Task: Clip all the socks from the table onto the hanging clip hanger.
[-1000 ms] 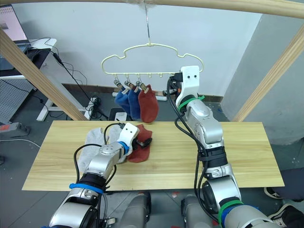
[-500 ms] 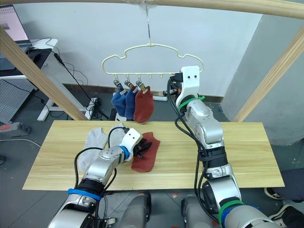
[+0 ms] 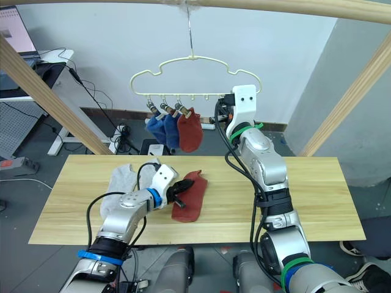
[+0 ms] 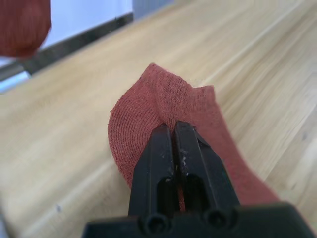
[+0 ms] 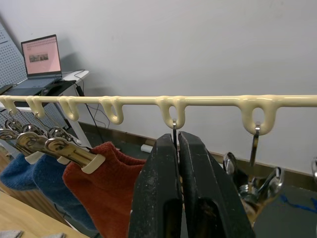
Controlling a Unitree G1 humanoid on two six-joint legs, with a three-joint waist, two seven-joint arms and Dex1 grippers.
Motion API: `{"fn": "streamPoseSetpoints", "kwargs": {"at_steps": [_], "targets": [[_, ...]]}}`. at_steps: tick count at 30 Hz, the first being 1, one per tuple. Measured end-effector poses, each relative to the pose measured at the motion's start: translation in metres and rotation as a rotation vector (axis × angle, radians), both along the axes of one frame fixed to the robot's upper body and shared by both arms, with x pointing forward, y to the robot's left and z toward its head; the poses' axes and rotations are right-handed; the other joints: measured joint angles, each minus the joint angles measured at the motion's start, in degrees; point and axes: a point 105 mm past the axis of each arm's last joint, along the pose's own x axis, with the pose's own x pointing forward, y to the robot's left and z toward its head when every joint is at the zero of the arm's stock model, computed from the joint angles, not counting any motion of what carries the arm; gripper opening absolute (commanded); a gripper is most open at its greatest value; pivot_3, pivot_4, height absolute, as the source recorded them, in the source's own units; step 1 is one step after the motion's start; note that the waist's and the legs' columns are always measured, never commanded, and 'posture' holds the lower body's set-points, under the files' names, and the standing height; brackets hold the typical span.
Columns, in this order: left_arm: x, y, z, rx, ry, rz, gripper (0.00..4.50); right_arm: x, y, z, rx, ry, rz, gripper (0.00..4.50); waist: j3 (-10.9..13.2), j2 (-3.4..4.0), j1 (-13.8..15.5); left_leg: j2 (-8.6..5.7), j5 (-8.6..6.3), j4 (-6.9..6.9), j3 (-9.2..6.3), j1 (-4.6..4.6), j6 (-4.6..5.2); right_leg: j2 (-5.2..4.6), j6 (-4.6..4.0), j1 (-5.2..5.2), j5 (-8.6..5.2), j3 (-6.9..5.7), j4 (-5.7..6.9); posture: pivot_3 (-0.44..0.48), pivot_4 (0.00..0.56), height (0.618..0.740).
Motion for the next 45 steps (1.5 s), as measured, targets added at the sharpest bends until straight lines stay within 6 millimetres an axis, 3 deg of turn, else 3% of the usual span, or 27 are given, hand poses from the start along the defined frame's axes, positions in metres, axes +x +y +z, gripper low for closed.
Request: {"fn": "streamPoseSetpoints", "kwargs": {"at_steps": [4, 9, 13, 19, 28, 39, 45], "targets": [[-0.006, 0.008, 0.029, -0.113, -0.038, -0.009, 0.04, 0.0, -0.001, 0.0, -0.003, -0.001, -0.002, 0.0, 0.0, 0.0, -0.02, 0.02, 0.0, 0.0, -0.03, 0.0, -0.01, -0.04, 0.0, 0.0, 0.0, -0.02, 0.0, 0.062, 0.2, 0.74], [-0.018, 0.002, 0.07, -0.153, -0.171, -0.131, 0.04, -0.002, -0.001, -0.001, 0.001, 0.032, 0.033, 0.0, 0.0, 0.0, 0.1, -0.02, 0.01, 0.01, 0.0, 0.0, -0.01, -0.04, 0.0, 0.01, 0.0, 0.01, -0.01, 0.062, 0.199, 0.74], [-0.021, -0.011, 0.086, -0.221, -0.225, -0.165, 0.04, -0.003, -0.004, 0.005, 0.086, 0.137, 0.089, 0.0, -0.01, 0.0, 0.11, -0.02, 0.01, 0.02, -0.01, 0.0, 0.0, -0.05, 0.0, 0.01, 0.0, -0.01, 0.0, 0.062, 0.201, 0.74], [-0.008, -0.019, 0.111, -0.251, -0.348, -0.142, 0.04, -0.012, -0.002, 0.007, 0.221, 0.316, 0.19, 0.0, -0.01, 0.0, 0.07, 0.02, 0.0, 0.01, -0.01, 0.0, 0.0, -0.03, -0.01, 0.0, 0.0, 0.0, 0.01, 0.054, 0.208, 0.74], [-0.003, -0.028, 0.111, -0.258, -0.368, -0.15, 0.04, -0.019, 0.002, 0.01, 0.333, 0.446, 0.225, 0.0, -0.01, 0.0, -0.03, -0.01, 0.0, 0.0, 0.03, -0.04, 0.02, 0.0, -0.01, -0.02, 0.0, 0.02, -0.03, 0.05, 0.212, 0.74], [0.005, -0.037, 0.119, -0.264, -0.396, -0.171, 0.04, -0.021, 0.005, 0.012, 0.342, 0.471, 0.23, 0.0, -0.01, 0.0, -0.17, -0.02, -0.01, 0.0, 0.04, -0.06, 0.03, 0.07, 0.0, -0.04, 0.0, 0.03, -0.05, 0.039, 0.222, 0.74], [0.003, -0.036, 0.114, -0.259, -0.388, -0.182, 0.04, -0.022, 0.006, 0.012, 0.348, 0.478, 0.232, 0.0, 0.0, 0.0, -0.26, -0.01, -0.01, -0.02, 0.04, -0.07, 0.03, 0.06, 0.0, -0.04, 0.0, 0.03, -0.09, 0.039, 0.222, 0.74]]}}
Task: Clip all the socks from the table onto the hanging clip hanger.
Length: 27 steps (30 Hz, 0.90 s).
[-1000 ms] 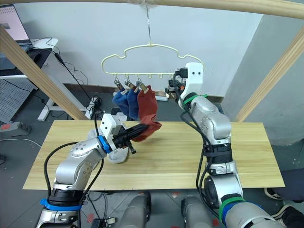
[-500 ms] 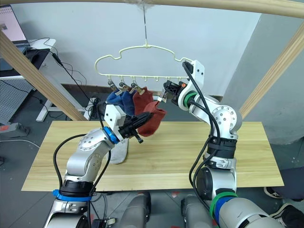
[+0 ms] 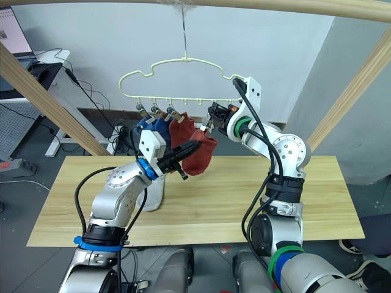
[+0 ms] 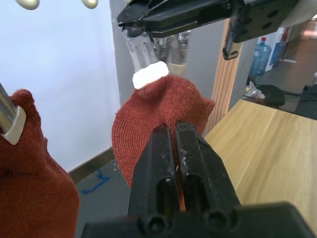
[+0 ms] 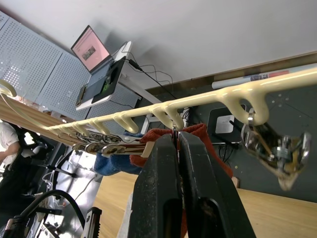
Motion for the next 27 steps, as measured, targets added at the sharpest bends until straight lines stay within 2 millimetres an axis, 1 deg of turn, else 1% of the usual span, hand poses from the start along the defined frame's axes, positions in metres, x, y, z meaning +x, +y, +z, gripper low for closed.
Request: {"fn": "streamPoseSetpoints", "kwargs": {"at_steps": [3, 9, 15, 19, 22, 25, 27], "targets": [[-0.002, -0.003, -0.004, 0.008, 0.006, -0.01, 0.04, 0.0, 0.0, 0.0, 0.0, 0.002, -0.003, 0.0, 0.0, 0.0, -0.02, -0.01, 0.0, 0.0, 0.0, -0.01, 0.0, 0.0, 0.0, 0.0, 0.0, 0.0, -0.01, 0.039, 0.222, 0.74], [-0.001, -0.007, -0.001, 0.028, -0.029, -0.012, 0.04, 0.0, 0.0, 0.0, 0.0, 0.007, -0.004, 0.0, 0.0, 0.0, -0.02, -0.01, 0.0, 0.0, 0.01, -0.01, 0.0, 0.0, 0.0, 0.0, 0.0, 0.0, -0.03, 0.04, 0.227, 0.74], [0.002, -0.008, 0.009, 0.017, -0.071, -0.003, 0.04, 0.0, 0.0, 0.0, -0.006, 0.004, 0.0, 0.0, 0.0, 0.0, -0.01, -0.01, 0.0, 0.0, 0.01, -0.03, 0.01, 0.01, 0.0, 0.0, 0.0, 0.0, -0.07, 0.043, 0.226, 0.74], [0.004, -0.004, 0.018, 0.002, -0.111, 0.022, 0.04, -0.001, 0.001, 0.0, -0.02, -0.004, 0.005, 0.0, 0.0, 0.0, -0.01, 0.0, -0.01, -0.02, 0.0, -0.03, 0.01, 0.01, 0.0, 0.0, 0.0, -0.01, -0.1, 0.043, 0.225, 0.74], [0.004, -0.003, 0.019, -0.001, -0.12, 0.029, 0.04, -0.001, 0.001, 0.001, -0.021, -0.007, 0.006, 0.0, 0.0, 0.0, 0.01, 0.0, -0.01, -0.02, -0.01, -0.07, 0.01, 0.01, 0.0, 0.0, 0.0, -0.02, -0.15, 0.044, 0.223, 0.74], [0.004, -0.003, 0.019, -0.001, -0.123, 0.027, 0.0, -0.001, 0.0, 0.001, -0.022, -0.009, 0.009, 0.74, 0.0, 0.0, 0.01, -0.01, -0.01, -0.02, -0.01, -0.1, 0.01, 0.0, 0.0, 0.0, 0.0, -0.02, -0.19, 0.044, 0.223, 0.74], [0.004, -0.004, 0.019, 0.001, -0.122, 0.023, 0.0, -0.001, 0.0, 0.0, -0.022, -0.007, 0.012, 1.51, 0.0, 0.0, 0.01, -0.01, -0.01, -0.02, -0.01, -0.11, 0.01, 0.01, 0.0, -0.01, 0.0, -0.03, -0.2, 0.045, 0.22, 0.74]]}}
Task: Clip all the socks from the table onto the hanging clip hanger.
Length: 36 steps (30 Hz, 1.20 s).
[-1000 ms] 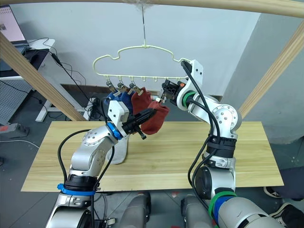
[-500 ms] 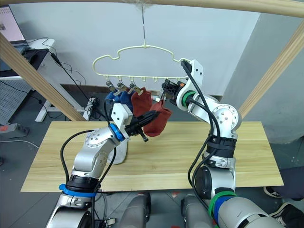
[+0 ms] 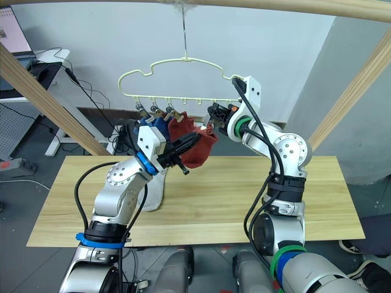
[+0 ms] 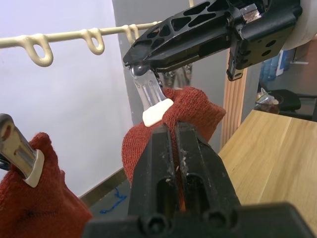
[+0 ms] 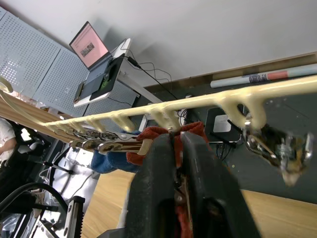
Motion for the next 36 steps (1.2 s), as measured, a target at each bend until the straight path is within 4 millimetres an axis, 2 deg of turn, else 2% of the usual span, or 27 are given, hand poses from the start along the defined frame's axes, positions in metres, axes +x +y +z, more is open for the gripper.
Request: {"fn": "streamPoseSetpoints", "kwargs": {"at_steps": [6, 8, 9, 11, 15, 20, 24, 25, 28, 31, 32, 36], "targets": [[0.0, -0.001, -0.001, 0.008, 0.001, -0.005, 0.0, -0.001, -0.001, -0.008, -0.011, 0.016, 0.008, 3.68, 0.0, 0.0, 0.01, -0.01, 0.0, 0.0, -0.01, -0.05, 0.0, 0.0, 0.0, -0.01, 0.0, -0.01, -0.05, 0.038, 0.214, 0.74], [0.0, -0.005, -0.003, 0.015, 0.009, -0.01, 0.0, -0.002, -0.009, -0.012, -0.061, -0.01, -0.002, 4.43, 0.0, 0.0, 0.02, -0.02, 0.0, 0.0, -0.01, -0.07, 0.0, 0.0, 0.0, -0.01, 0.0, -0.01, -0.07, 0.034, 0.213, 0.74], [0.0, -0.006, -0.005, 0.016, 0.021, -0.012, 0.21, -0.003, -0.013, -0.013, -0.087, -0.032, -0.005, 4.49, 0.0, 0.0, 0.09, -0.03, 0.0, 0.0, -0.03, -0.1, 0.01, 0.0, 0.0, -0.01, 0.0, -0.02, -0.09, 0.03, 0.211, 0.74], [0.001, -0.007, -0.008, 0.013, 0.051, -0.006, 0.62, -0.01, -0.024, -0.011, -0.165, -0.117, -0.003, 4.5, 0.0, 0.0, 0.3, -0.04, -0.01, 0.02, -0.07, -0.21, 0.01, -0.01, 0.0, -0.06, 0.0, -0.06, -0.14, 0.021, 0.209, 0.74], [0.002, -0.008, -0.015, -0.004, 0.116, -0.019, 1.75, -0.028, -0.043, -0.009, -0.246, -0.223, -0.003, 4.5, 0.0, 0.0, 0.13, -0.03, -0.01, 0.03, -0.06, -0.25, 0.01, 0.0, 0.0, -0.09, 0.0, -0.06, -0.14, 0.004, 0.208, 0.74], [0.003, -0.007, -0.023, -0.028, 0.192, -0.04, 3.18, -0.046, -0.055, -0.004, -0.324, -0.342, -0.01, 4.5, 0.0, 0.0, -0.51, -0.02, 0.0, 0.09, -0.08, -0.23, 0.01, 0.01, 0.0, -0.08, 0.0, -0.06, -0.1, -0.007, 0.21, 0.74], [-0.001, 0.011, -0.021, -0.042, 0.248, -0.04, 4.31, -0.051, -0.06, -0.013, -0.447, -0.42, -0.039, 4.5, 0.0, 0.0, -1.56, -0.01, 0.0, 0.08, -0.08, -0.23, 0.01, 0.02, 0.01, -0.08, -0.01, -0.04, -0.1, -0.007, 0.215, 0.74], [-0.003, 0.017, -0.019, -0.045, 0.257, -0.04, 4.46, -0.05, -0.061, -0.018, -0.471, -0.425, -0.052, 4.5, 0.0, 0.0, -1.71, -0.01, 0.0, 0.08, -0.06, -0.21, 0.01, 0.01, 0.01, -0.09, -0.01, -0.02, -0.09, -0.007, 0.215, 0.74], [-0.014, 0.031, -0.014, -0.031, 0.294, -0.051, 4.5, -0.05, -0.054, -0.022, -0.488, -0.476, -0.083, 3.94, 0.0, 0.0, -1.96, 0.03, 0.0, 0.07, -0.1, -0.2, -0.01, 0.01, 0.01, -0.09, -0.01, -0.03, -0.08, -0.007, 0.215, 0.74], [-0.02, 0.043, -0.009, -0.001, 0.341, -0.037, 4.5, -0.048, -0.047, -0.023, -0.502, -0.532, -0.119, 2.93, 0.0, 0.0, -1.88, -0.01, 0.01, 0.09, -0.13, -0.2, -0.01, 0.01, 0.02, -0.08, -0.01, -0.03, -0.06, -0.007, 0.215, 0.74], [-0.022, 0.047, -0.007, -0.002, 0.361, -0.019, 4.5, -0.045, -0.047, -0.024, -0.517, -0.548, -0.146, 2.93, 0.0, -0.01, -1.85, -0.02, 0.01, 0.12, -0.12, -0.2, -0.01, -0.01, 0.02, -0.07, -0.01, -0.03, -0.06, 0.041, 0.228, 0.74], [-0.026, 0.062, -0.006, 0.1, 0.378, 0.119, 4.5, -0.036, -0.05, -0.022, -0.545, -0.595, -0.251, 2.93, 0.0, -0.01, -1.29, -0.02, 0.01, 0.14, -0.13, -0.19, -0.01, -0.04, 0.02, -0.04, -0.01, 0.0, -0.07, 0.053, 0.233, 0.74]]}}
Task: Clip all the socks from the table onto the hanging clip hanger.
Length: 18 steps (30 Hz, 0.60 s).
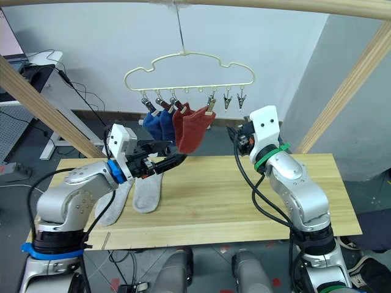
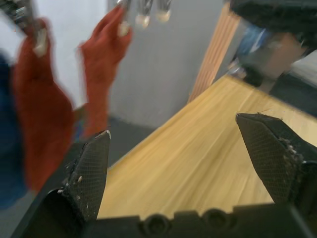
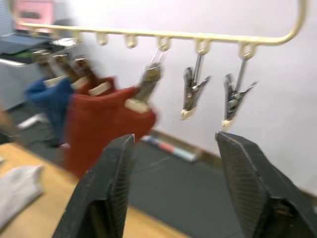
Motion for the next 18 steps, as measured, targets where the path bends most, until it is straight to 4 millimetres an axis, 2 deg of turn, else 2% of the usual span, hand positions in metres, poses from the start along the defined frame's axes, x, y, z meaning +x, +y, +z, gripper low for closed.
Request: {"fn": "streamPoseSetpoints", "kwargs": {"at_steps": [4, 7, 9, 18], "targets": [[-0.007, 0.003, -0.002, 0.017, -0.014, 0.037, 4.5, 0.003, 0.004, -0.001, -0.002, -0.025, -0.02, 2.93, 0.0, 0.0, 0.21, 0.03, 0.0, -0.04, -0.05, 0.0, -0.01, -0.02, -0.01, 0.0, 0.0, 0.01, 0.01, 0.074, 0.233, 0.74], [-0.022, -0.005, 0.007, -0.035, -0.057, -0.059, 4.5, 0.01, 0.006, -0.006, 0.019, -0.024, -0.048, 2.36, 0.0, 0.0, 0.25, 0.07, 0.02, -0.05, -0.05, 0.04, -0.04, -0.05, -0.01, 0.0, 0.01, -0.01, 0.03, 0.077, 0.236, 0.74], [-0.028, -0.006, 0.021, -0.098, -0.094, -0.097, 4.5, 0.015, 0.011, -0.009, 0.01, -0.022, -0.052, 1.7, 0.0, 0.0, 0.29, 0.09, 0.02, -0.05, -0.06, 0.05, -0.04, -0.05, -0.02, 0.0, 0.01, -0.01, 0.05, 0.083, 0.238, 0.74], [-0.043, -0.025, 0.057, -0.195, -0.218, -0.174, 4.5, 0.03, 0.024, -0.001, 0.026, -0.075, -0.069, 1.7, 0.0, 0.0, 0.46, 0.05, 0.01, -0.05, -0.04, 0.12, -0.03, -0.05, -0.02, 0.06, 0.01, 0.03, 0.07, 0.09, 0.241, 0.74]]}}
